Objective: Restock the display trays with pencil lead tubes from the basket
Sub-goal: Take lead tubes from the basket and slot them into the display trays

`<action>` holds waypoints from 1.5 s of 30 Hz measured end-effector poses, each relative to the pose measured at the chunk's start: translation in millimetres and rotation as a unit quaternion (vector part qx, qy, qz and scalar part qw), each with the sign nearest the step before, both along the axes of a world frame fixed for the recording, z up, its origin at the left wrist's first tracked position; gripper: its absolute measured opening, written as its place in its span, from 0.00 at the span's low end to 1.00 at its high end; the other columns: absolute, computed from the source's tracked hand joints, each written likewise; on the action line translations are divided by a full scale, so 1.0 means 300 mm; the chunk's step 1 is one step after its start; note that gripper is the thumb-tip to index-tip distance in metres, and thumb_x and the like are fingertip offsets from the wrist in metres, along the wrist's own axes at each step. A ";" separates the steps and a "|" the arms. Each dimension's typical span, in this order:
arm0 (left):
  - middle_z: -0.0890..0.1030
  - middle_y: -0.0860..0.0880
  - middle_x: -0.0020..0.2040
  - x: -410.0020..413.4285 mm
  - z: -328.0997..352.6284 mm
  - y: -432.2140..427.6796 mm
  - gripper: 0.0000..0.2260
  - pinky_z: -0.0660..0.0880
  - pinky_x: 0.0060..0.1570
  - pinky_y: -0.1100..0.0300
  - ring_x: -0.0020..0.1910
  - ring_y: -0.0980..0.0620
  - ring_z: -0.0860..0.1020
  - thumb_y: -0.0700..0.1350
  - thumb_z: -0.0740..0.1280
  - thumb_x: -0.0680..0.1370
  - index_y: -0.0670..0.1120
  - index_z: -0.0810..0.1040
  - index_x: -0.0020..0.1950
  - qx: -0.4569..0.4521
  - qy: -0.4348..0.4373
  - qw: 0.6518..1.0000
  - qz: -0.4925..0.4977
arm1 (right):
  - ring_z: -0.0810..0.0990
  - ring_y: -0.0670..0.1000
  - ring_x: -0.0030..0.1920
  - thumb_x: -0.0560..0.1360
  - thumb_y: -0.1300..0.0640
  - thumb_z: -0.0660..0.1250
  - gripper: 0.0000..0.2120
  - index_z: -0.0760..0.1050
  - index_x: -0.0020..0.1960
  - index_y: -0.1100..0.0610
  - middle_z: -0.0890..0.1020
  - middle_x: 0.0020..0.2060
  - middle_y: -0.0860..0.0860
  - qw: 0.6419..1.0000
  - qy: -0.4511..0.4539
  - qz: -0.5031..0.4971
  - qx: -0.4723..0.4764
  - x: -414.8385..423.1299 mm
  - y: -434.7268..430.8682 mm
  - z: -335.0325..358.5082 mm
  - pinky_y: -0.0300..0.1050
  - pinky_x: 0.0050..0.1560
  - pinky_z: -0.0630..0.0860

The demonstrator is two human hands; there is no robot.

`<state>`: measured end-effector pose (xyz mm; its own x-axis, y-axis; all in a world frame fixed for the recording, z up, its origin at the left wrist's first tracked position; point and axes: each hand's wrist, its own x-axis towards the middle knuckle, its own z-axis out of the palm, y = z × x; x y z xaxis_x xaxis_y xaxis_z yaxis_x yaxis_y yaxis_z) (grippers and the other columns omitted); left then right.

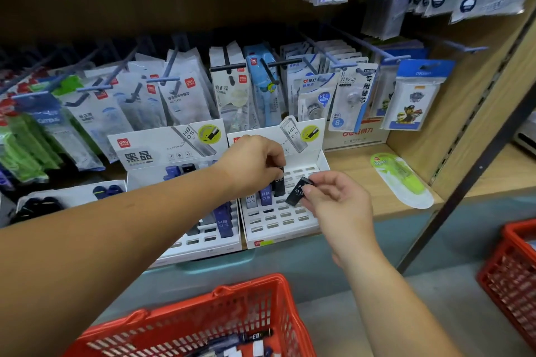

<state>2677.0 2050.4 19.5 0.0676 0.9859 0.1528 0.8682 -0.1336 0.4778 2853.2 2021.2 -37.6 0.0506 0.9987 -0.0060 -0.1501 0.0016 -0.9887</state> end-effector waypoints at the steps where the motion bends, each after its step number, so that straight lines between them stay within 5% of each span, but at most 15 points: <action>1: 0.86 0.53 0.44 0.001 0.004 0.003 0.04 0.81 0.51 0.57 0.45 0.54 0.83 0.41 0.76 0.75 0.48 0.87 0.49 -0.002 0.003 1.000 0.000 | 0.84 0.50 0.41 0.75 0.71 0.71 0.10 0.80 0.46 0.57 0.86 0.39 0.51 1.000 -0.004 0.005 0.008 -0.009 0.006 -0.004 0.55 0.56 0.83; 6: 0.86 0.54 0.41 -0.012 0.012 0.001 0.03 0.82 0.50 0.57 0.42 0.56 0.83 0.40 0.77 0.74 0.48 0.88 0.45 -0.029 0.011 0.999 -0.012 | 0.83 0.47 0.41 0.75 0.72 0.69 0.14 0.79 0.43 0.53 0.84 0.37 0.47 0.997 -0.044 0.021 0.055 -0.047 0.028 -0.022 0.60 0.56 0.82; 10: 0.87 0.54 0.49 -0.018 0.000 -0.006 0.06 0.79 0.53 0.61 0.46 0.56 0.81 0.41 0.74 0.78 0.50 0.88 0.52 -0.033 0.024 0.999 -0.021 | 0.82 0.50 0.42 0.76 0.71 0.69 0.15 0.80 0.44 0.50 0.83 0.37 0.48 0.992 -0.096 0.037 0.070 -0.069 0.050 -0.056 0.59 0.54 0.82; 17: 0.84 0.53 0.52 -0.036 -0.009 -0.027 0.10 0.79 0.54 0.57 0.49 0.52 0.81 0.39 0.68 0.80 0.48 0.87 0.56 -0.019 0.032 0.999 -0.018 | 0.80 0.53 0.41 0.78 0.70 0.65 0.17 0.77 0.45 0.47 0.82 0.39 0.49 0.972 -0.193 0.041 0.125 -0.070 0.082 -0.062 0.39 0.40 0.75; 23: 0.83 0.50 0.53 -0.079 -0.003 -0.065 0.07 0.79 0.54 0.52 0.51 0.49 0.81 0.41 0.70 0.79 0.46 0.87 0.54 0.016 0.043 0.999 -0.012 | 0.77 0.44 0.38 0.78 0.67 0.67 0.16 0.80 0.47 0.45 0.79 0.36 0.45 0.949 -0.266 0.059 0.160 -0.075 0.080 -0.062 0.36 0.42 0.74; 27: 0.82 0.52 0.53 -0.106 -0.012 -0.091 0.05 0.78 0.57 0.52 0.53 0.51 0.79 0.43 0.71 0.78 0.49 0.86 0.53 0.025 0.066 0.997 -0.024 | 0.82 0.48 0.47 0.77 0.57 0.73 0.06 0.86 0.51 0.49 0.84 0.46 0.48 0.940 -0.298 0.035 0.160 -0.076 0.084 -0.078 0.49 0.54 0.80; 32: 0.82 0.52 0.55 -0.136 -0.002 -0.129 0.06 0.77 0.59 0.51 0.55 0.51 0.79 0.44 0.71 0.78 0.50 0.85 0.54 0.039 0.072 0.996 -0.038 | 0.82 0.49 0.52 0.75 0.48 0.74 0.12 0.85 0.58 0.49 0.85 0.52 0.48 0.938 -0.326 0.028 0.111 -0.086 0.070 -0.048 0.51 0.58 0.79; 35: 0.83 0.51 0.55 -0.147 0.004 -0.187 0.07 0.78 0.59 0.51 0.55 0.51 0.80 0.44 0.72 0.78 0.48 0.85 0.55 0.066 0.061 0.996 -0.025 | 0.81 0.51 0.53 0.73 0.43 0.74 0.18 0.83 0.60 0.50 0.83 0.53 0.47 0.913 -0.390 0.034 0.112 -0.085 0.042 -0.013 0.52 0.56 0.79; 39: 0.80 0.51 0.44 -0.165 0.000 -0.338 0.04 0.76 0.51 0.56 0.48 0.46 0.80 0.42 0.72 0.76 0.47 0.86 0.49 0.156 0.081 0.984 -0.014 | 0.81 0.50 0.50 0.73 0.38 0.71 0.14 0.83 0.49 0.47 0.83 0.46 0.42 0.848 -0.511 0.067 0.123 -0.065 -0.039 0.045 0.49 0.50 0.79; 45: 0.78 0.55 0.42 -0.248 -0.088 -0.687 0.05 0.74 0.43 0.60 0.38 0.57 0.75 0.45 0.70 0.77 0.49 0.85 0.51 0.128 0.035 0.990 0.042 | 0.81 0.48 0.37 0.70 0.37 0.74 0.16 0.82 0.35 0.50 0.83 0.31 0.45 0.759 -0.560 0.313 0.110 -0.095 -0.268 0.025 0.50 0.44 0.80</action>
